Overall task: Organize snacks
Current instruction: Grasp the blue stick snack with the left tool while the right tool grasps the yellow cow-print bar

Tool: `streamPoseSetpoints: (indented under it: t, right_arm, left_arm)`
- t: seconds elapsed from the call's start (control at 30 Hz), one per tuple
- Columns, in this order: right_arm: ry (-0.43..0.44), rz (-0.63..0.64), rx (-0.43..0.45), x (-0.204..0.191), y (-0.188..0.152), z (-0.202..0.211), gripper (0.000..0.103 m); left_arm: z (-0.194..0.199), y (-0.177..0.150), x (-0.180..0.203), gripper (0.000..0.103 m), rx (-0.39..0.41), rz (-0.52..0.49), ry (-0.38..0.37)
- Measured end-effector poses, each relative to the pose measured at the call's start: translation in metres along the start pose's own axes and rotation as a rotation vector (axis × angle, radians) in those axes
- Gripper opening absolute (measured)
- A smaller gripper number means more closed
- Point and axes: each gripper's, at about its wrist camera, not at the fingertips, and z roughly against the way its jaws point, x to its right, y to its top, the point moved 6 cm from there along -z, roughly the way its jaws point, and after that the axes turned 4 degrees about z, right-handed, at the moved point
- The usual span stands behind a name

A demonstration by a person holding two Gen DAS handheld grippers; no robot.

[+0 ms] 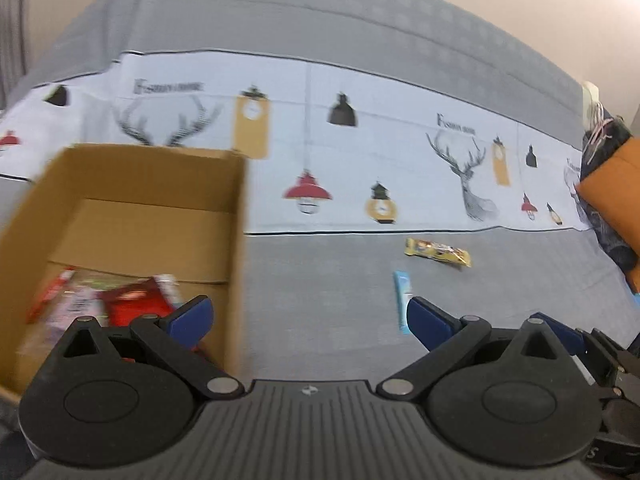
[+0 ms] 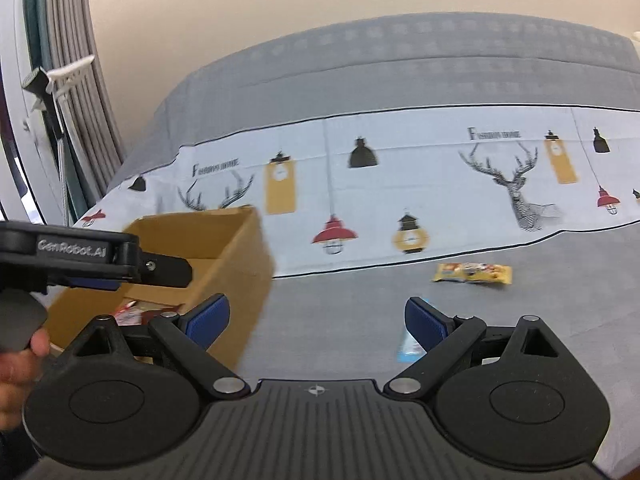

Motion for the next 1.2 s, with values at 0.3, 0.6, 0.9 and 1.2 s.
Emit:
streamPoseSetpoints:
  t: [0.3,0.6,0.9,1.2]
  right_arm:
    - [-0.006,-0.076,0.017,0.114,-0.026,-0.037,0.088]
    - [0.001,0.186,0.015,0.167,-0.006,-0.119,0.078]
    - [-0.033,0.32,-0.071,0.211,-0.023,-0.209,0.063]
    - [-0.059,0.367,-0.219,0.194,-0.043,-0.216,0.014]
  left_arm:
    - [-0.124,-0.024,0.091,0.092,-0.05,-0.149,-0.104]
    - [-0.258,-0.037,0.123,0.018,-0.221,-0.099,-0.178]
    - [-0.272,-0.025,0.122,0.017,-0.167,-0.176,-0.169]
    - [-0.244,-0.046,0.105,0.017,-0.19,-0.189,-0.147]
